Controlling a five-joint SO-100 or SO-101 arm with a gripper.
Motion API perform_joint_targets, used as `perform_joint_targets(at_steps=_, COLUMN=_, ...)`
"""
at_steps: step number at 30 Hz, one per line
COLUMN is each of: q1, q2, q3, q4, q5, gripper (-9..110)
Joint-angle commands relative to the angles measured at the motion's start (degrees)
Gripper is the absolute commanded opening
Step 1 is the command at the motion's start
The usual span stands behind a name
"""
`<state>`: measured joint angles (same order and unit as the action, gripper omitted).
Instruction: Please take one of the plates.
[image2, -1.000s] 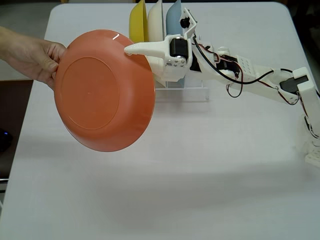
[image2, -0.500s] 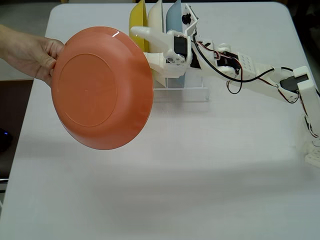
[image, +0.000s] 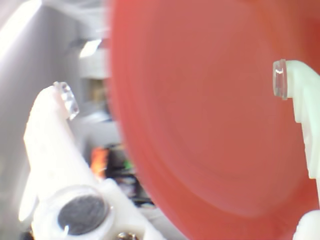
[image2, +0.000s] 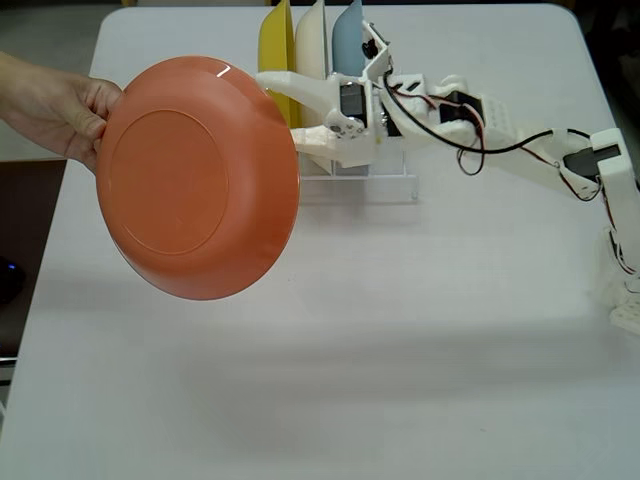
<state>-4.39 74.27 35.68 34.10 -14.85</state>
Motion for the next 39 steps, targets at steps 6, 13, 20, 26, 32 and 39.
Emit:
perform_joint_targets(at_steps=6, q1=0.9, q2=18.6, q3=-1.0, q4=17.1, q5=0.9, gripper=49)
perform_joint_targets(at_steps=13, q1=1.5, q2=37.0, q3=19.2, q4=19.0, q5=2.2, gripper=47)
perform_joint_targets(at_steps=20, q1=2.1, q2=49.7, q3=37.2, q4=19.0, q5=4.6, gripper=48)
perform_joint_targets(at_steps=26, q1=1.5, q2=59.1, q3=52.4, q4=18.0, q5=5.8, gripper=49)
perform_joint_targets(at_steps=32, q1=0.4, q2=67.5, q3=67.3, q4=17.3, q5=8.3, gripper=49)
perform_joint_targets(at_steps=39, q1=-0.3, q2=78.5, q3=86.7, q4=16.3, q5=11.2, gripper=51)
